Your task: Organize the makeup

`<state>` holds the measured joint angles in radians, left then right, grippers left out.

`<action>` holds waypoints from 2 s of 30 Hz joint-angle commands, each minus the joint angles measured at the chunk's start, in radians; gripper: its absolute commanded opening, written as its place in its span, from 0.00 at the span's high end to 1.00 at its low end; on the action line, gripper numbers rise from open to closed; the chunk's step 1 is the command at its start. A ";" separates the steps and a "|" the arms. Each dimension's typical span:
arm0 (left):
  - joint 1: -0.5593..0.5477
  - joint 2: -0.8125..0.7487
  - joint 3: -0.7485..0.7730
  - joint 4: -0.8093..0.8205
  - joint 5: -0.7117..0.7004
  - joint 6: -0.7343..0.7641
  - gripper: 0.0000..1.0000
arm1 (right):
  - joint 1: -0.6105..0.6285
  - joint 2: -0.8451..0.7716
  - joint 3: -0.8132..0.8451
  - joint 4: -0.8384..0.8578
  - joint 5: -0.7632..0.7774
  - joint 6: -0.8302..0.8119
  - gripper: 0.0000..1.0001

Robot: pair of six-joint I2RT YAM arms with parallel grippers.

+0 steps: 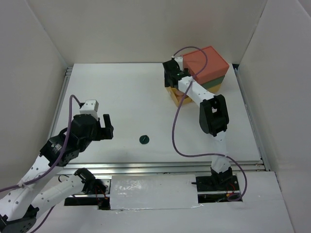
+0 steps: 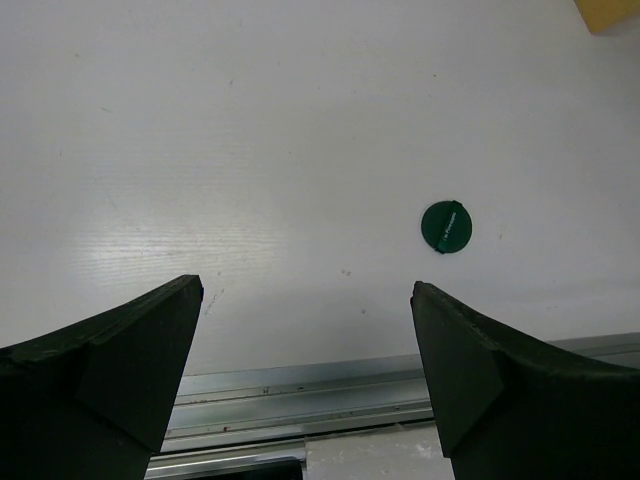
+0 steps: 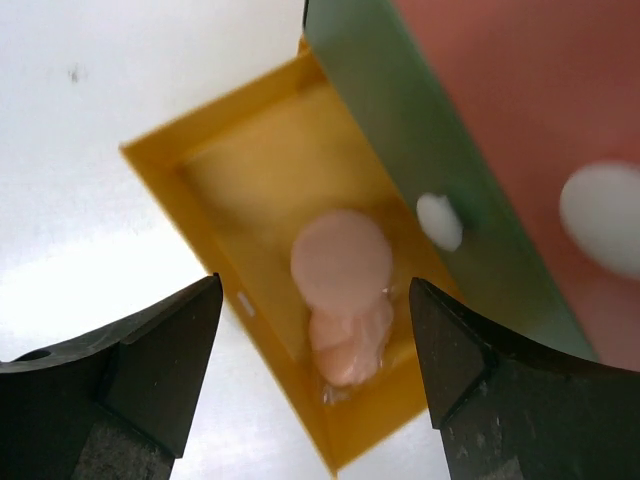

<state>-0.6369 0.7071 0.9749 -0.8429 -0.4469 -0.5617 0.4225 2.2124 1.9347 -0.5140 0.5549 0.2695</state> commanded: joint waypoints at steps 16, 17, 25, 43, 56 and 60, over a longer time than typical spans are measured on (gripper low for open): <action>0.193 -0.018 0.008 -0.012 -0.124 -0.056 0.01 | 0.443 -0.333 -0.500 0.101 -0.331 0.155 0.00; 0.222 -0.023 0.008 -0.007 -0.121 -0.053 0.01 | 0.458 -0.323 -0.503 0.089 -0.355 0.166 0.00; 0.316 -0.043 -0.004 0.024 -0.056 -0.017 0.01 | 0.506 -0.325 -0.602 0.081 -0.386 0.255 0.12; 0.316 -0.072 -0.008 0.036 -0.015 0.008 0.01 | 0.562 -0.227 -0.637 0.083 -0.350 0.286 0.32; 0.316 -0.074 -0.013 0.045 0.002 0.017 0.01 | 0.569 -0.307 -0.583 0.077 -0.222 0.264 0.75; 0.316 -0.080 -0.013 0.047 0.005 0.019 0.01 | 0.481 -0.296 -0.450 0.016 -0.130 0.214 0.74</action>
<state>-0.3248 0.6388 0.9657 -0.8364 -0.4500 -0.5713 0.9752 1.9511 1.3693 -0.4961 0.3065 0.5179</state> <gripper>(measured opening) 0.994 0.258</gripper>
